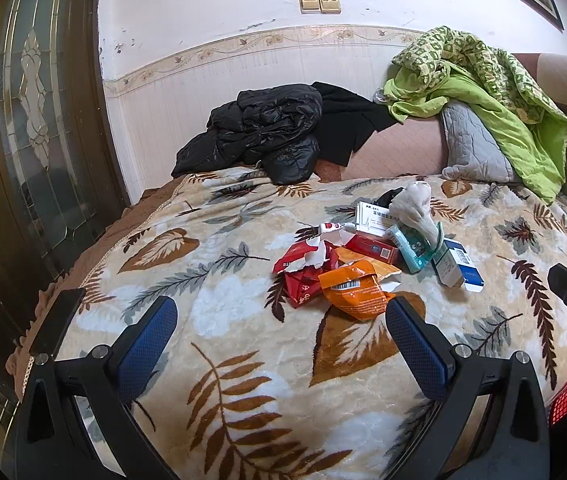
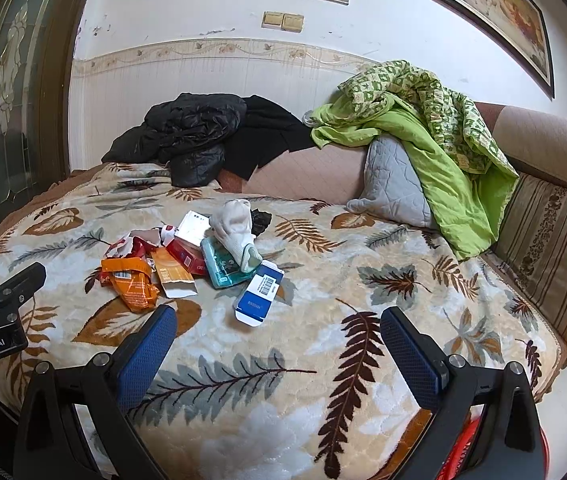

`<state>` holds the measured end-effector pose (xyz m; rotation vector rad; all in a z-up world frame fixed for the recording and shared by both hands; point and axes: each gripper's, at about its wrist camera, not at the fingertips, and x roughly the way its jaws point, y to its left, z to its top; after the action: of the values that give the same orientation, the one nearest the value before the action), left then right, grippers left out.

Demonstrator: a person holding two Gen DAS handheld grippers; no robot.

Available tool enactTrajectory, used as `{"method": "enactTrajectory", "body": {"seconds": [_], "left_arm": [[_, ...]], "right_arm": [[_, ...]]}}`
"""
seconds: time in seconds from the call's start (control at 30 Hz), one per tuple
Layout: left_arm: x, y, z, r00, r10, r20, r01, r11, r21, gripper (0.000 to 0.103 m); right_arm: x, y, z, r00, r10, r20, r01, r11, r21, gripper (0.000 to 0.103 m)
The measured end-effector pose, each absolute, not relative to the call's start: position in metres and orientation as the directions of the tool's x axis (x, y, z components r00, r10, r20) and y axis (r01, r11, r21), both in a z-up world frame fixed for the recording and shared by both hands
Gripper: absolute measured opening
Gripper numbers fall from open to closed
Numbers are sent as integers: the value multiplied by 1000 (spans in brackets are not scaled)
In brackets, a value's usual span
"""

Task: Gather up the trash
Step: 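Move both tools toward the pile of trash on the blanket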

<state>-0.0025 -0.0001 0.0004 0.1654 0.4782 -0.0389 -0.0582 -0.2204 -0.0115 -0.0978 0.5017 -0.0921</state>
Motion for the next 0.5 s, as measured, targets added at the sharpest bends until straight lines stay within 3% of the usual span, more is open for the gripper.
{"method": "enactTrajectory", "body": {"seconds": [0.5], "left_arm": [[-1, 1, -5, 886, 5, -464, 71, 987, 145, 103]], "right_arm": [[-59, -220, -16, 862, -112, -494, 58, 991, -124, 102]]}}
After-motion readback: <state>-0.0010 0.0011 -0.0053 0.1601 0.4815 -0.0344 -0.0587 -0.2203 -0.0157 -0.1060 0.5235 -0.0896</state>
